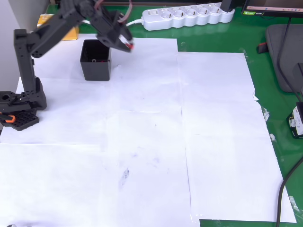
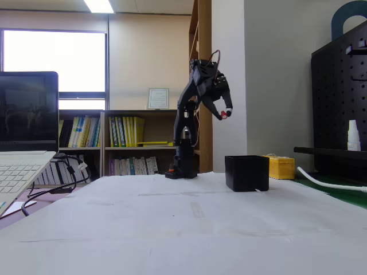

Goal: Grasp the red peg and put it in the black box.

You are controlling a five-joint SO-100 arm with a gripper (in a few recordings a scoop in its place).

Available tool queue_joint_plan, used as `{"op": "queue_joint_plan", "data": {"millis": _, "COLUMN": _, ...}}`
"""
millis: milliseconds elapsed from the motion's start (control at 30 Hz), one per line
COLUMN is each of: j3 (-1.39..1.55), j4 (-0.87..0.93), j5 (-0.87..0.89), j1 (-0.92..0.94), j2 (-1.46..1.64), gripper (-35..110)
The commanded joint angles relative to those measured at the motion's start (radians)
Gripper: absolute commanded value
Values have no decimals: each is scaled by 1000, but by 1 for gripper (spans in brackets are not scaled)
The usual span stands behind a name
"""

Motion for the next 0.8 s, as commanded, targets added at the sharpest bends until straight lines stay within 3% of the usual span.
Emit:
{"op": "queue_joint_plan", "data": {"millis": 0, "j3": 0, "j4": 74, "j5": 32, "j1": -89, "j2": -104, "gripper": 0}}
{"op": "queue_joint_plan", "data": {"millis": 400, "j3": -262, "j4": 67, "j5": 186, "j1": -308, "j2": -80, "gripper": 0}}
{"op": "queue_joint_plan", "data": {"millis": 767, "j3": -330, "j4": 6, "j5": 222, "j1": -328, "j2": -48, "gripper": 0}}
